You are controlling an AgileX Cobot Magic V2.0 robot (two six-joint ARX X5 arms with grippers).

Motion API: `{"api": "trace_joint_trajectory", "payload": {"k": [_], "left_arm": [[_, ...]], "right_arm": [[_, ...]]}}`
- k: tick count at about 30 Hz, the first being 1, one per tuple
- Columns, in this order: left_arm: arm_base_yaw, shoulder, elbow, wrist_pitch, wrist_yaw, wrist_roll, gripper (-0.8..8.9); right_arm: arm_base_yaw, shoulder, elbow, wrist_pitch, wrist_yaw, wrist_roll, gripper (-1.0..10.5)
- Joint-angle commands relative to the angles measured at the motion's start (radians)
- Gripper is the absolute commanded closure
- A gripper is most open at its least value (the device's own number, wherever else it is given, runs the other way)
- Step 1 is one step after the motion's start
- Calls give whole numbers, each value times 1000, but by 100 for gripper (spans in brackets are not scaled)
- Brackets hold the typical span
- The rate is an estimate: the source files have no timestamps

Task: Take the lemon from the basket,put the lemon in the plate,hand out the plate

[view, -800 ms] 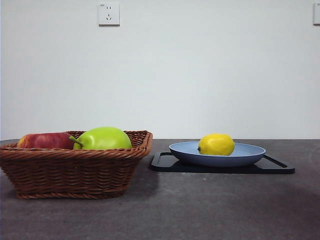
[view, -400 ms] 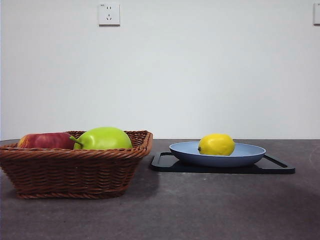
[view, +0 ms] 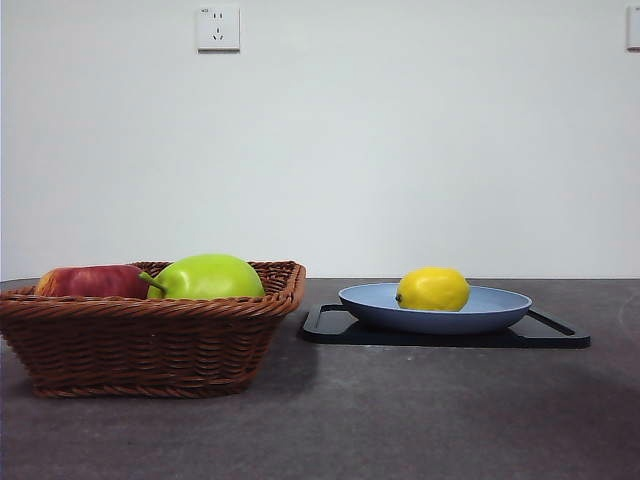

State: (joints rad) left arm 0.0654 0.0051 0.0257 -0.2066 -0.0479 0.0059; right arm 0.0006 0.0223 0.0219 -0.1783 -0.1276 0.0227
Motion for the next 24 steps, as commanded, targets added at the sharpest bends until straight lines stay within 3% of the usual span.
{"api": "trace_joint_trajectory", "payload": {"k": [1, 24], "left_arm": [[4, -4, -8, 4, 0, -10, 805], [4, -4, -8, 4, 0, -10, 805]], "right_arm": [[0, -1, -13, 6, 3, 10, 943], [0, -1, -13, 6, 3, 10, 943]]}}
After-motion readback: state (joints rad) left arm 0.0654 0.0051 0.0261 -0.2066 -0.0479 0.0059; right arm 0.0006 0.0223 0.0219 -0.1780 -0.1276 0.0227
